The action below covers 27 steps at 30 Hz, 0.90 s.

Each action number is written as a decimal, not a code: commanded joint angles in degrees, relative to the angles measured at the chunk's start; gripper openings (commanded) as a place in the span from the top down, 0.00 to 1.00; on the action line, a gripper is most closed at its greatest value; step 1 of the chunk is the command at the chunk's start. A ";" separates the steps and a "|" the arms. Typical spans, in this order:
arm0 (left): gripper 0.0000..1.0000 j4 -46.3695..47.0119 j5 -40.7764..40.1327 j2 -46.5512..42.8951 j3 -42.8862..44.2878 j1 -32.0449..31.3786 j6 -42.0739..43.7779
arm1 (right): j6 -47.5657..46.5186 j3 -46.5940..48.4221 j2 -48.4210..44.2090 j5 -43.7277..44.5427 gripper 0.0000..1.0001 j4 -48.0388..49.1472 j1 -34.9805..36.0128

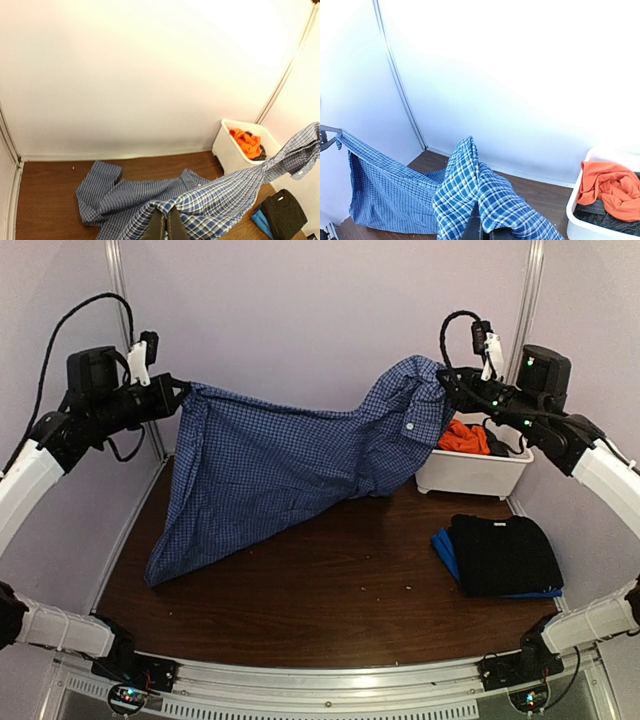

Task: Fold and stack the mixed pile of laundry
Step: Flatten out the crumpled shirt at the center of the board.

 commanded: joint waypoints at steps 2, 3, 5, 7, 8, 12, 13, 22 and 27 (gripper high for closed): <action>1.00 -0.75 6.31 -3.36 9.21 0.20 3.62 | -2.10 7.35 -5.31 2.56 1.00 -0.90 -0.38; 1.00 -0.93 7.84 -3.91 10.24 -0.13 4.14 | -2.34 8.40 -6.58 2.15 1.00 -0.98 -0.34; 1.00 -1.67 10.89 -4.97 12.09 -1.32 5.64 | -2.85 11.31 -8.72 1.07 1.00 -2.17 -0.21; 1.00 -2.97 12.19 -5.81 13.72 -3.15 7.12 | -3.38 14.77 -10.14 -0.11 1.00 -4.20 0.01; 1.00 -3.60 12.53 -6.22 14.42 -4.37 7.86 | -3.53 16.34 -10.68 -1.01 1.00 -5.11 0.18; 1.00 -1.38 14.44 -9.10 14.50 -11.32 9.59 | -2.94 21.69 -12.56 -6.32 1.00 -6.26 0.82; 1.00 -0.89 15.13 -9.44 14.87 -13.62 9.91 | -2.75 22.96 -12.86 -7.50 1.00 -6.64 0.91; 1.00 -3.73 13.99 -5.62 23.32 -29.35 14.52 | 0.55 35.67 -12.41 -14.55 1.00 -8.57 0.81; 1.00 -3.07 -3.82 -6.60 20.89 -29.87 14.52 | -2.82 34.39 -9.61 -4.88 1.00 -9.41 0.84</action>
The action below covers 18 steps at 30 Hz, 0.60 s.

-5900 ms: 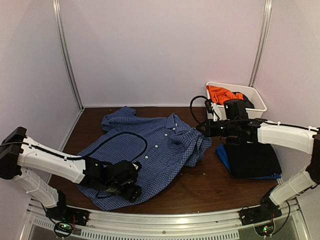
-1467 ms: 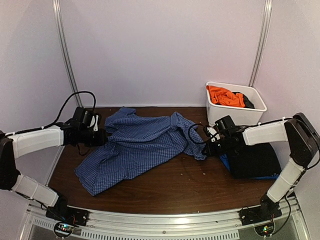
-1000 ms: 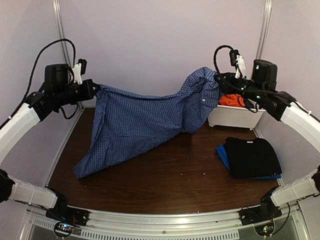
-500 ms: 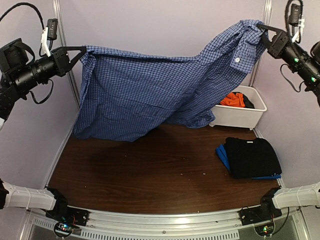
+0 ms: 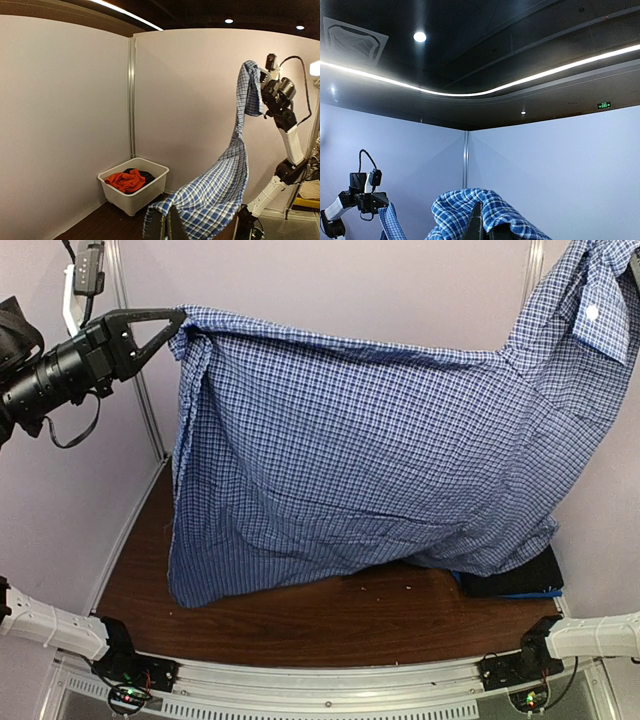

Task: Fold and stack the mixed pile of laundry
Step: Flatten out the crumpled shirt at the center of the board.

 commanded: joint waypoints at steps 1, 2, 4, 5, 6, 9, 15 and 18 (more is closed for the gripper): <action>1.00 1.40 -21.83 -1.19 -2.57 -0.13 1.36 | -2.63 -2.47 4.48 9.62 1.00 -1.54 0.32; 1.00 1.42 -27.19 -1.51 -3.78 -0.09 1.61 | -3.54 -3.61 5.73 12.31 1.00 -1.20 0.31; 1.00 0.17 -34.33 -1.11 -5.42 1.20 1.10 | -5.02 -4.57 9.46 16.36 1.00 -1.39 0.30; 1.00 -0.92 -34.86 -0.46 -5.96 3.03 0.06 | -5.61 -4.79 11.83 17.51 1.00 -1.38 0.24; 1.00 -2.05 -34.88 0.10 -7.22 6.91 -1.82 | -5.76 -4.88 14.08 18.20 1.00 -1.17 0.05; 1.00 0.15 -21.19 0.45 -15.33 22.88 -9.66 | -6.14 -5.08 21.91 19.85 1.00 1.42 -1.08; 1.00 6.82 -8.42 11.06 -27.70 39.11 -13.48 | -7.35 -0.04 42.83 19.71 1.00 2.37 -1.89; 1.00 12.83 -3.44 19.89 -30.92 43.85 -15.98 | -7.70 6.26 56.95 20.36 1.00 1.55 -1.82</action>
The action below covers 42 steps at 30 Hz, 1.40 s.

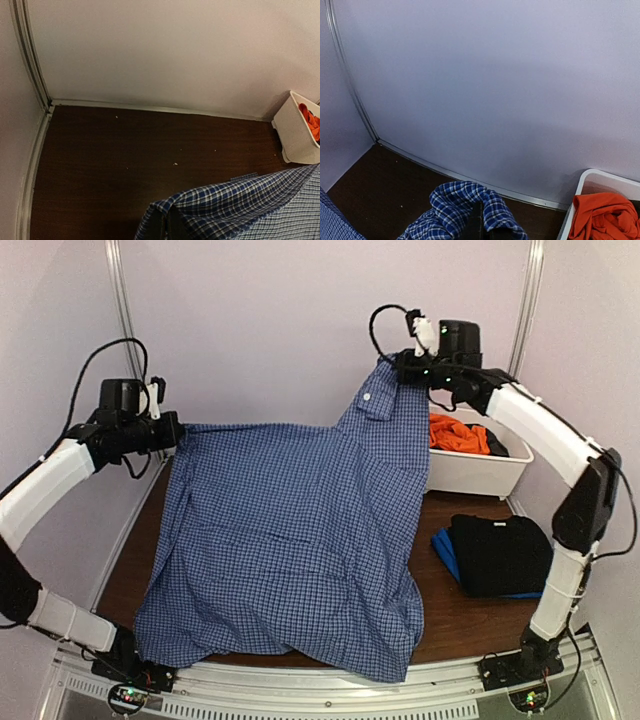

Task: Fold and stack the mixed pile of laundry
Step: Flatten out the crumpled shirt at the center of the board.

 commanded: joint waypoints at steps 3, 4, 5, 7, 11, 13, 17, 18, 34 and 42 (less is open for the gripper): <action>0.99 14.33 11.14 17.55 -3.11 8.44 -4.76 | -0.87 18.04 24.76 2.88 1.00 -1.59 -0.29; 0.99 14.94 11.29 20.52 -1.72 9.01 -4.30 | -0.40 22.70 29.36 2.79 1.00 -2.64 -0.17; 0.99 14.56 11.04 23.83 0.76 9.91 -3.77 | 0.05 27.92 33.99 2.53 1.00 -3.41 -0.07; 0.99 13.79 10.74 29.81 6.78 10.93 -2.88 | 1.01 35.51 40.86 3.12 1.00 -3.44 0.24; 0.85 10.53 13.73 40.59 17.98 12.33 -2.14 | 2.26 34.17 43.41 3.21 0.87 2.75 0.64; 0.62 9.89 11.91 42.77 20.03 14.16 -2.53 | 2.47 33.32 43.25 1.83 0.50 2.86 0.72; 0.31 8.46 6.32 39.45 19.09 15.67 -1.19 | 0.67 30.58 40.41 0.82 0.10 -2.98 0.85; 0.30 8.49 6.82 37.95 17.88 15.67 -0.54 | 0.68 27.63 38.51 0.55 0.08 -3.67 0.88; 0.35 11.54 8.59 43.52 15.62 5.66 4.17 | 5.74 -17.58 16.01 -8.72 0.20 0.62 5.35; 0.40 1.74 -4.46 53.95 30.52 6.77 3.92 | 8.47 -26.39 15.44 -4.25 0.30 -0.39 4.37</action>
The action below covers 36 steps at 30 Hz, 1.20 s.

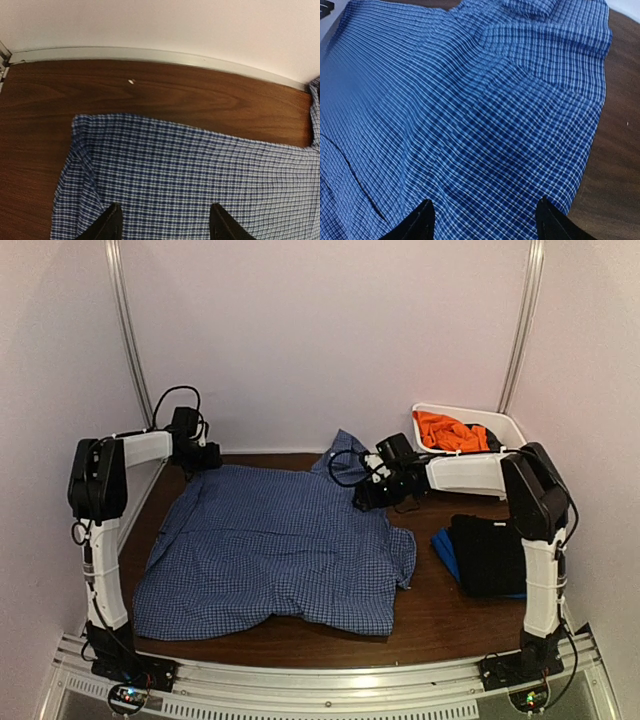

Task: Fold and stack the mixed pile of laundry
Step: Flatten out the crumpled shirt at the center of the board.

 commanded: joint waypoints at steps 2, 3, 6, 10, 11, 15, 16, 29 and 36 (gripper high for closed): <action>0.40 -5.20 -6.44 5.10 9.25 2.30 0.33 | 1.38 -3.31 -1.42 4.05 0.31 -1.02 -1.51; 0.40 -5.48 -5.46 6.10 10.65 2.54 0.27 | 1.33 -3.46 -1.47 4.72 0.31 -1.59 -1.58; 0.40 -5.44 -3.95 8.11 12.29 2.65 0.30 | 1.28 -5.85 -2.94 5.95 0.31 -1.99 -1.65; 0.40 -6.56 -5.31 10.03 13.70 2.73 0.48 | 1.76 -11.39 -6.53 7.81 0.34 -1.93 -1.65; 0.40 -6.81 -6.01 10.24 13.70 2.76 0.44 | 2.10 -12.91 -7.75 8.48 0.35 -1.80 -1.65; 0.42 -7.28 -7.06 11.01 13.73 2.76 0.62 | 2.43 -18.77 -10.83 10.54 0.38 -0.82 -1.69; 0.45 -7.32 -6.76 11.41 13.96 2.76 0.67 | 2.31 -19.51 -10.76 10.47 0.39 -0.63 -1.68; 1.00 -11.78 -6.67 17.25 28.25 5.90 0.54 | 1.19 -18.79 -5.77 12.62 0.53 -3.70 -2.11; 1.00 -13.32 -5.60 18.46 32.72 7.07 1.49 | 1.09 -19.28 -8.43 13.69 0.49 -4.43 -2.49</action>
